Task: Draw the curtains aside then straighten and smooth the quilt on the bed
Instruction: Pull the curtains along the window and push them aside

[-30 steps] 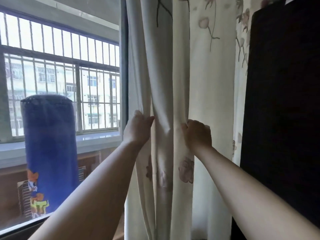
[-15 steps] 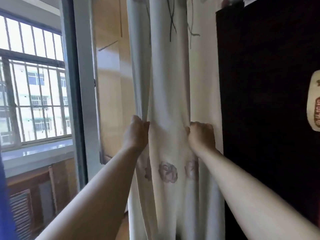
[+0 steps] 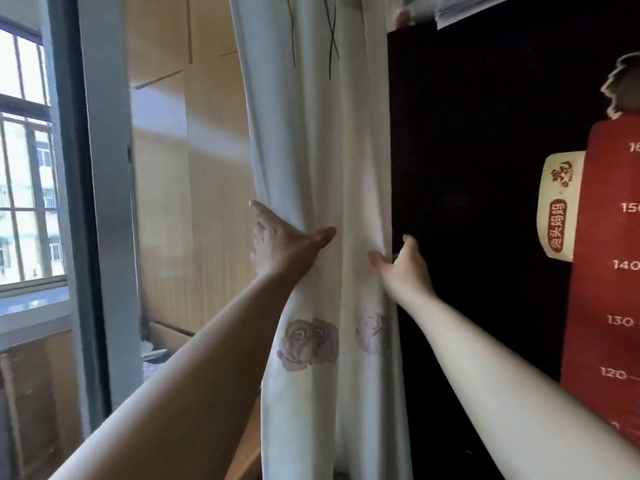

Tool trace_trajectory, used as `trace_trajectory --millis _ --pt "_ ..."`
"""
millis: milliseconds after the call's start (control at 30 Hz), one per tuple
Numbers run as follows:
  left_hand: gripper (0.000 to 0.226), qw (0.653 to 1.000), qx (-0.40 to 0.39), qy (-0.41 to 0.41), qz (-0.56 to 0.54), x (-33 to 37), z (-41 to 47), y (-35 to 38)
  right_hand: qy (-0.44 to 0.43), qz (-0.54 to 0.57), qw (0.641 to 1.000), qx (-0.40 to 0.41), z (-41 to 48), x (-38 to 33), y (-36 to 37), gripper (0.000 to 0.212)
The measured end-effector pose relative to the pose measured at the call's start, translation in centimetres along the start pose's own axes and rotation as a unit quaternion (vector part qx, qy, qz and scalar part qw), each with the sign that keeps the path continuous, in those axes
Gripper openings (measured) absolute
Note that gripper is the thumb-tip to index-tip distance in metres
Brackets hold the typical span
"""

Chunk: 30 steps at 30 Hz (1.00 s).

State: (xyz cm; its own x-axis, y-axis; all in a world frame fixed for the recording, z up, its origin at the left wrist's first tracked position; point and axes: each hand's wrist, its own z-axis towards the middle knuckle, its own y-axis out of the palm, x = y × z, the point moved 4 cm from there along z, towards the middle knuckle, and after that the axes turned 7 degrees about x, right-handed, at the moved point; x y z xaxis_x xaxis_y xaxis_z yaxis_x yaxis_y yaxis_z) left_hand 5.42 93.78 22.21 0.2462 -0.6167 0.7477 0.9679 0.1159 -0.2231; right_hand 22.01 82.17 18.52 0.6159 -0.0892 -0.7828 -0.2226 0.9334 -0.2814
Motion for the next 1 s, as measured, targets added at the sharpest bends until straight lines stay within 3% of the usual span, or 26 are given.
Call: trace_trajectory --millis 33,100,167,233,400,667,833,933,1000 --pt "0.123 1.0 -0.006 -0.017 -0.005 0.0 0.4 0.6 -0.029 -0.032 0.999 0.005 0.2 0.0 0.0 0.059" --pt "0.08 1.0 -0.01 -0.021 0.018 -0.1 1.0 1.6 -0.098 -0.106 0.989 0.013 0.5 -0.3 0.0 0.027" --pt "0.047 0.999 -0.006 0.004 0.053 -0.2 1.4 2.3 -0.156 -0.182 0.971 0.006 0.9 -0.4 0.3 0.027" --pt "0.036 0.997 0.003 0.031 0.074 -0.5 1.7 2.9 -0.2 -0.243 0.949 0.006 1.5 -0.2 0.7 0.031" --pt "0.032 0.989 0.028 0.055 0.136 -1.1 3.3 4.7 -0.273 -0.32 0.907 0.01 4.3 0.8 3.0 0.024" --pt "0.02 0.987 0.019 0.036 0.154 -3.7 6.9 10.6 -0.283 -0.33 0.9 -0.019 9.9 3.3 7.4 0.021" --pt "0.015 0.989 0.012 0.028 0.144 -4.1 8.3 14.2 -0.245 -0.314 0.917 -0.04 12.6 4.6 8.8 0.024" --pt "0.015 0.991 0.0 0.02 0.136 -4.0 8.8 15.1 -0.223 -0.247 0.942 -0.049 13.3 4.7 9.0 0.025" --pt "0.022 0.993 -0.001 0.02 0.115 -4.2 9.2 15.8 -0.224 -0.174 0.958 -0.038 14.1 4.2 8.8 0.042"
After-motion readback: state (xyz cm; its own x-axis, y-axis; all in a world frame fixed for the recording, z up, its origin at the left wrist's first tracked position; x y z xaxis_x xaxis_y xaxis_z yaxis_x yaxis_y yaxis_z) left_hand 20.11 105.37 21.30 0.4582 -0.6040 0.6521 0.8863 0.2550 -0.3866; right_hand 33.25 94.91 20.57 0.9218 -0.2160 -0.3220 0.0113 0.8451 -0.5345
